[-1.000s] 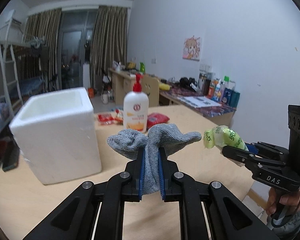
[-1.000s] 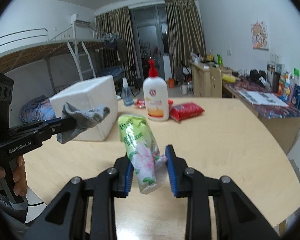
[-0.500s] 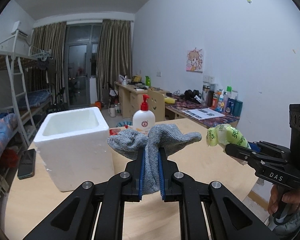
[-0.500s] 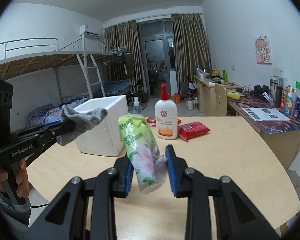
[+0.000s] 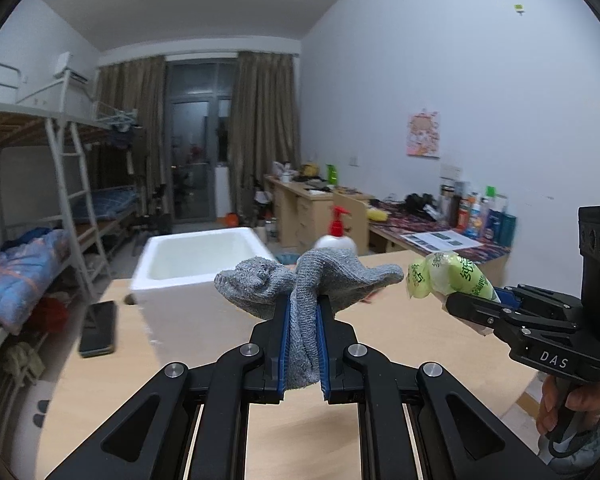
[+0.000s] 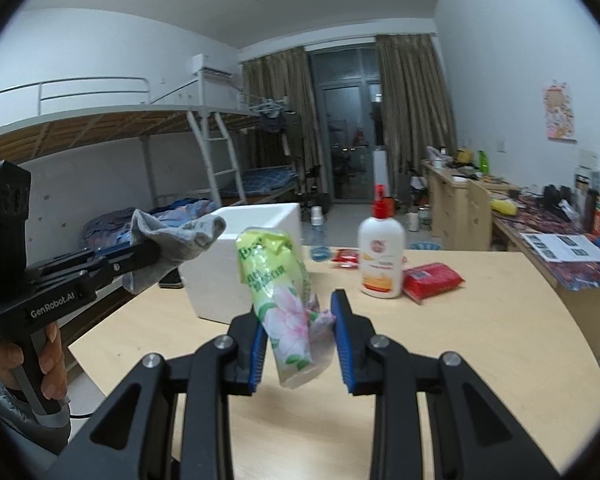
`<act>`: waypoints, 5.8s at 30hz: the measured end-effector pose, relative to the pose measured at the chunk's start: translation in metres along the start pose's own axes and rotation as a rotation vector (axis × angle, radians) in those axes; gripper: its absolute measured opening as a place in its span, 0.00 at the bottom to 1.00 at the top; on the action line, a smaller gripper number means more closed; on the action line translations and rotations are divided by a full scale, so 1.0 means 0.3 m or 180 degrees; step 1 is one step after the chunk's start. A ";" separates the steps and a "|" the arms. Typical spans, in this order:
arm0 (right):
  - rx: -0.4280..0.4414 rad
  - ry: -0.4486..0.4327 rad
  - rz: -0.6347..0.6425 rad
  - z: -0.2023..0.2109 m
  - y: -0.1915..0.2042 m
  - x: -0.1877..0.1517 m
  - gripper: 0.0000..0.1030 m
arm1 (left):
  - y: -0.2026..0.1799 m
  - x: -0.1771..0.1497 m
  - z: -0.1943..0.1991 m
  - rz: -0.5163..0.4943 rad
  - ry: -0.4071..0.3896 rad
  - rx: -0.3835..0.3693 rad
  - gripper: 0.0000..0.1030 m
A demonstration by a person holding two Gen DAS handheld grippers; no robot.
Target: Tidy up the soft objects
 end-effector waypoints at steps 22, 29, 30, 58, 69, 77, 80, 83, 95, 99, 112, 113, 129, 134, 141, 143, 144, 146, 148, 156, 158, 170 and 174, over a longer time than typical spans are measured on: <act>0.0635 0.0205 0.0271 -0.199 0.212 0.061 0.34 | 0.209 -0.003 0.056 0.0267 0.0022 0.0614 0.12; 0.0626 0.0166 0.0241 -0.226 0.214 0.117 0.34 | 0.226 0.057 0.014 0.0226 0.0023 0.0638 0.12; 0.0626 0.0166 0.0236 -0.234 0.211 0.126 0.34 | 0.226 0.072 0.005 0.0218 0.0018 0.0629 0.12; 0.0591 0.0215 0.0369 -0.388 0.212 0.285 0.34 | 0.341 0.220 -0.188 0.0212 0.0087 0.0558 0.12; 0.0530 0.0328 0.0347 -0.480 0.198 0.307 0.34 | 0.406 0.254 -0.295 0.0192 0.0137 0.0520 0.12; 0.0551 0.0412 0.0310 -0.548 0.208 0.310 0.34 | 0.440 0.254 -0.389 0.0225 0.0233 0.0467 0.12; 0.0563 0.0466 0.0313 -0.576 0.210 0.309 0.34 | 0.449 0.260 -0.417 0.0232 0.0241 0.0449 0.12; 0.0564 0.0486 0.0317 -0.595 0.207 0.318 0.34 | 0.458 0.267 -0.439 0.0213 0.0240 0.0432 0.12; 0.0524 0.0544 0.0273 -0.626 0.197 0.319 0.34 | 0.475 0.252 -0.520 0.0190 0.0350 0.0371 0.12; 0.0515 0.0554 0.0272 -0.626 0.208 0.327 0.34 | 0.477 0.247 -0.546 0.0173 0.0386 0.0367 0.12; 0.0495 0.0516 0.0257 -0.622 0.196 0.340 0.34 | 0.483 0.223 -0.596 0.0176 0.0438 0.0527 0.86; 0.0494 0.0513 0.0255 -0.623 0.194 0.340 0.34 | 0.486 0.223 -0.588 0.0189 0.0395 0.0565 0.96; 0.0580 0.0588 0.0277 -0.676 0.209 0.320 0.34 | 0.536 0.209 -0.513 0.0280 0.0215 0.0745 0.98; 0.0659 0.0648 0.0277 -0.709 0.221 0.308 0.34 | 0.564 0.203 -0.492 0.0341 0.0179 0.0782 0.98; 0.0723 0.0647 0.0298 -0.716 0.228 0.298 0.38 | 0.570 0.191 -0.500 0.0341 0.0221 0.0788 0.98; 0.0694 0.0624 0.0319 -0.715 0.224 0.300 0.53 | 0.574 0.192 -0.507 0.0345 0.0227 0.0789 0.98; 0.0667 0.0613 0.0340 -0.713 0.227 0.298 0.62 | 0.575 0.193 -0.509 0.0343 0.0233 0.0789 0.98; 0.0651 0.0590 0.0363 -0.707 0.229 0.299 0.71 | 0.575 0.194 -0.507 0.0342 0.0225 0.0790 0.98; 0.0666 0.0568 0.0379 -0.699 0.235 0.300 0.78 | 0.576 0.194 -0.507 0.0342 0.0220 0.0793 0.98; 0.0631 0.0559 0.0361 -0.693 0.236 0.299 0.82 | 0.579 0.195 -0.509 0.0352 0.0222 0.0765 0.98; 0.0629 0.0562 0.0340 -0.689 0.235 0.303 0.83 | 0.576 0.196 -0.502 0.0365 0.0221 0.0747 0.98; 0.0456 0.0359 0.0284 -0.554 0.209 0.332 1.00 | 0.486 0.221 -0.400 0.0242 0.0136 0.0768 1.00; 0.0392 0.0298 0.0252 -0.494 0.198 0.328 1.00 | 0.449 0.222 -0.343 0.0242 0.0103 0.0781 1.00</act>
Point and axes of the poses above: each gripper's, at about its wrist camera, not at the fingertips, and z roughly against the way its jaws point, y to its left, x to its top, the point moved 4 cm from there along -z, roughly the way its jaws point, and after that the axes turned 1 degree about -z, right-handed, at the moved point
